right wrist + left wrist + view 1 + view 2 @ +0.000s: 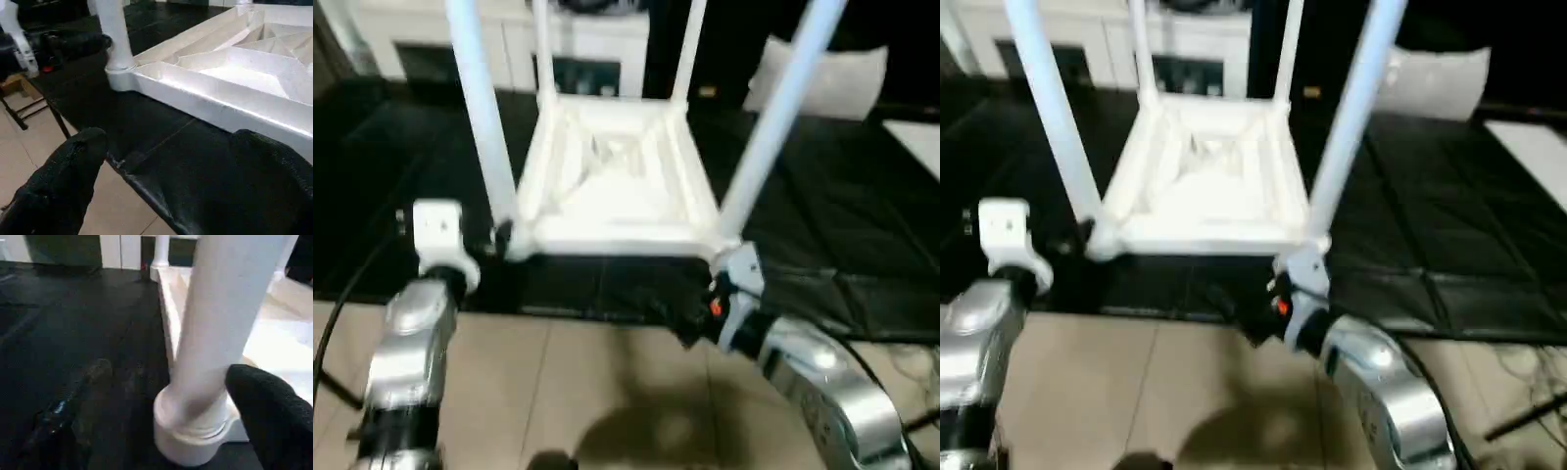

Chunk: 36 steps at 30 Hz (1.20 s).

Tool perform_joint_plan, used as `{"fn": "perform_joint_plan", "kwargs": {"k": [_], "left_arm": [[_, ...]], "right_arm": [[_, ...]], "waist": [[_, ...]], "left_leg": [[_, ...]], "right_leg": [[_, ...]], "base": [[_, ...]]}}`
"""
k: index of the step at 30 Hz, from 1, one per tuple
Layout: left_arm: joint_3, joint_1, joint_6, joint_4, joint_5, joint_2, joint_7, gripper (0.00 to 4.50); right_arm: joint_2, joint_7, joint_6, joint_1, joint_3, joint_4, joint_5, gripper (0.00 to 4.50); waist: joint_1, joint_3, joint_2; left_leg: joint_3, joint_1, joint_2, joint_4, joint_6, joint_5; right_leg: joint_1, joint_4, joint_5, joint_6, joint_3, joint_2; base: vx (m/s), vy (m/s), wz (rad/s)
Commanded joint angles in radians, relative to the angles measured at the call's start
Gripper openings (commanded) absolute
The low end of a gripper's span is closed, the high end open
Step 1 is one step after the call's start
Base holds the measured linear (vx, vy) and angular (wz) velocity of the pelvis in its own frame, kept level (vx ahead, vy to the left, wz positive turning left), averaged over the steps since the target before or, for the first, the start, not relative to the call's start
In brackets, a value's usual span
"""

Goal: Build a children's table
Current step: Flip table

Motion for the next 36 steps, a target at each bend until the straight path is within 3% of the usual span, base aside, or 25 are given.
{"fn": "perform_joint_plan", "kwargs": {"k": [1, 4, 5, 7, 8, 10, 11, 13, 16, 18, 21, 23, 25, 27, 28, 29, 30, 33, 36], "left_arm": [[-0.015, -0.039, -0.036, 0.030, -0.006, -0.009, -0.010, 3.84], [-0.039, -0.060, -0.062, 0.062, 0.001, -0.008, -0.034, 3.69], [-0.043, -0.068, -0.070, 0.077, 0.004, -0.006, -0.035, 3.42], [-0.046, -0.087, -0.088, 0.113, 0.003, -0.001, -0.040, 3.36], [-0.050, -0.098, -0.096, 0.136, 0.007, 0.005, -0.050, 3.34], [-0.052, -0.110, -0.104, 0.160, 0.010, 0.011, -0.056, 3.10], [-0.051, -0.122, -0.116, 0.188, 0.013, 0.017, -0.060, 2.98], [-0.051, -0.131, -0.125, 0.208, 0.014, 0.021, -0.061, 2.93], [-0.043, -0.170, -0.149, 0.270, 0.012, 0.027, -0.050, 2.65], [-0.036, -0.189, -0.149, 0.291, 0.001, 0.023, -0.047, 2.50], [-0.020, -0.199, -0.124, 0.286, -0.020, 0.007, -0.032, 2.34], [0.000, -0.174, -0.067, 0.210, -0.061, -0.032, 0.001, 2.17], [0.005, -0.154, -0.034, 0.159, -0.080, -0.057, 0.019, 2.14], [0.004, -0.120, 0.004, 0.082, -0.103, -0.097, 0.046, 2.11], [0.004, -0.112, 0.012, 0.064, -0.108, -0.107, 0.054, 2.11], [-0.005, -0.077, 0.044, -0.013, -0.129, -0.151, 0.076, 2.11], [-0.007, -0.062, 0.058, -0.048, -0.141, -0.175, 0.092, 2.11], [-0.003, -0.031, 0.089, -0.136, -0.189, -0.240, 0.144, 2.11], [0.034, -0.020, 0.151, -0.236, -0.297, -0.349, 0.217, 2.11]], "right_arm": [[-0.006, -0.013, 0.013, -0.005, -0.016, -0.014, -0.002, 4.50], [-0.008, -0.016, 0.014, -0.004, -0.015, -0.017, -0.001, 4.50], [-0.009, -0.017, 0.015, -0.004, -0.015, -0.018, -0.001, 4.50], [-0.012, -0.017, 0.017, -0.003, -0.015, -0.022, 0.001, 4.50], [-0.016, -0.015, 0.019, -0.002, -0.016, -0.025, 0.004, 4.50], [-0.019, -0.014, 0.020, -0.002, -0.018, -0.026, 0.007, 4.50], [-0.021, -0.014, 0.022, -0.004, -0.020, -0.028, 0.011, 4.50], [-0.022, -0.013, 0.023, -0.007, -0.021, -0.027, 0.014, 4.50], [-0.025, -0.008, 0.022, -0.017, -0.023, -0.023, 0.018, 4.50], [-0.027, -0.003, 0.022, -0.023, -0.022, -0.016, 0.021, 4.50], [-0.030, 0.012, 0.018, -0.031, -0.018, -0.005, 0.027, 4.50], [-0.026, 0.027, 0.016, -0.039, -0.018, 0.013, 0.041, 4.50], [-0.026, 0.028, 0.009, -0.045, -0.015, 0.025, 0.036, 4.50], [-0.016, 0.017, 0.005, -0.057, -0.015, 0.043, 0.032, 4.50], [-0.013, 0.014, 0.004, -0.060, -0.016, 0.047, 0.032, 4.50], [0.005, -0.009, 0.007, -0.074, -0.026, 0.065, 0.033, 4.50], [0.011, -0.016, 0.006, -0.080, -0.029, 0.072, 0.032, 4.50], [0.036, -0.038, 0.010, -0.094, -0.040, 0.087, 0.035, 4.50], [0.079, -0.094, 0.026, -0.114, -0.063, 0.126, 0.039, 4.50]], "waist": [[-0.020, -0.050, 0.029], [-0.027, -0.048, 0.012], [-0.028, -0.049, 0.009], [-0.029, -0.056, 0.005], [-0.027, -0.060, 0.005], [-0.025, -0.059, 0.003], [-0.023, -0.056, 0.004], [-0.020, -0.062, 0.003], [-0.014, -0.070, 0.003], [-0.014, -0.078, 0.004], [-0.010, -0.085, 0.005], [-0.008, -0.088, 0.004], [-0.006, -0.090, 0.003], [-0.012, -0.084, 0.000], [-0.014, -0.082, -0.001], [-0.014, -0.081, 0.009], [-0.015, -0.079, 0.000], [-0.010, -0.079, 0.003], [-0.011, -0.078, -0.002]], "left_leg": [[-0.026, 0.028, 0.055, -0.139, -0.089, -0.554], [-0.012, 0.017, 0.049, -0.134, -0.072, -0.497], [-0.008, 0.016, 0.048, -0.132, -0.066, -0.476], [0.001, 0.011, 0.047, -0.127, -0.048, -0.384], [0.009, 0.009, 0.050, -0.125, -0.034, -0.314], [0.015, 0.014, 0.051, -0.124, -0.027, -0.314], [0.019, 0.018, 0.048, -0.122, -0.029, -0.357], [0.016, 0.012, 0.051, -0.124, -0.035, -0.350], [0.021, 0.006, 0.052, -0.121, -0.026, -0.257], [0.024, 0.000, 0.052, -0.112, -0.020, -0.149], [0.034, 0.001, 0.048, -0.096, 0.001, -0.017], [0.038, 0.002, 0.052, -0.093, 0.022, -0.002], [0.039, 0.000, 0.053, -0.089, 0.034, 0.012], [0.041, -0.007, 0.056, -0.093, 0.044, -0.009], [0.043, -0.005, 0.056, -0.093, 0.046, -0.029], [0.043, -0.003, 0.059, -0.093, 0.042, -0.050], [0.044, -0.006, 0.058, -0.094, 0.044, -0.057], [0.047, -0.003, 0.058, -0.093, 0.043, -0.072], [0.050, -0.005, 0.059, -0.094, 0.037, -0.080]], "right_leg": [[0.003, -0.082, -0.283, -0.095, 0.020, -0.064], [0.002, -0.101, -0.411, -0.066, 0.028, -0.080], [0.000, -0.103, -0.422, -0.062, 0.029, -0.082], [0.002, -0.100, -0.386, -0.061, 0.033, -0.082], [-0.001, -0.093, -0.302, -0.075, 0.034, -0.075], [-0.007, -0.093, -0.304, -0.082, 0.035, -0.072], [-0.015, -0.098, -0.359, -0.083, 0.036, -0.071], [-0.010, -0.096, -0.361, -0.081, 0.036, -0.074], [-0.003, -0.081, -0.203, -0.103, 0.034, -0.069], [0.009, -0.062, -0.031, -0.136, 0.030, -0.066], [0.015, -0.042, 0.185, -0.180, 0.025, -0.059], [0.020, -0.038, 0.218, -0.213, 0.023, -0.063], [0.020, -0.036, 0.228, -0.222, 0.023, -0.064], [0.022, -0.038, 0.185, -0.232, 0.022, -0.066], [0.019, -0.043, 0.143, -0.232, 0.023, -0.066], [0.017, -0.047, 0.116, -0.232, 0.024, -0.067], [0.018, -0.049, 0.105, -0.230, 0.025, -0.067], [0.016, -0.052, 0.049, -0.220, 0.027, -0.067], [0.012, -0.057, 0.022, -0.223, 0.026, -0.065]], "base": [[0.000, 0.000, 0.00], [0.000, 0.000, 0.00], [0.000, 0.000, 0.00], [0.000, 0.000, 0.00], [0.000, 0.000, 0.00], [0.000, 0.000, 0.00], [0.000, 0.000, 0.00], [0.000, 0.000, 0.00], [0.058, -0.024, 0.01], [0.074, -0.014, 0.00], [0.070, 0.002, -0.01], [0.027, 0.006, 0.01], [0.000, 0.000, 0.00], [0.000, 0.000, 0.00], [0.000, 0.000, 0.00], [0.000, 0.000, 0.00], [0.000, 0.000, 0.00], [0.000, 0.000, 0.00], [0.000, 0.000, 0.00]]}}
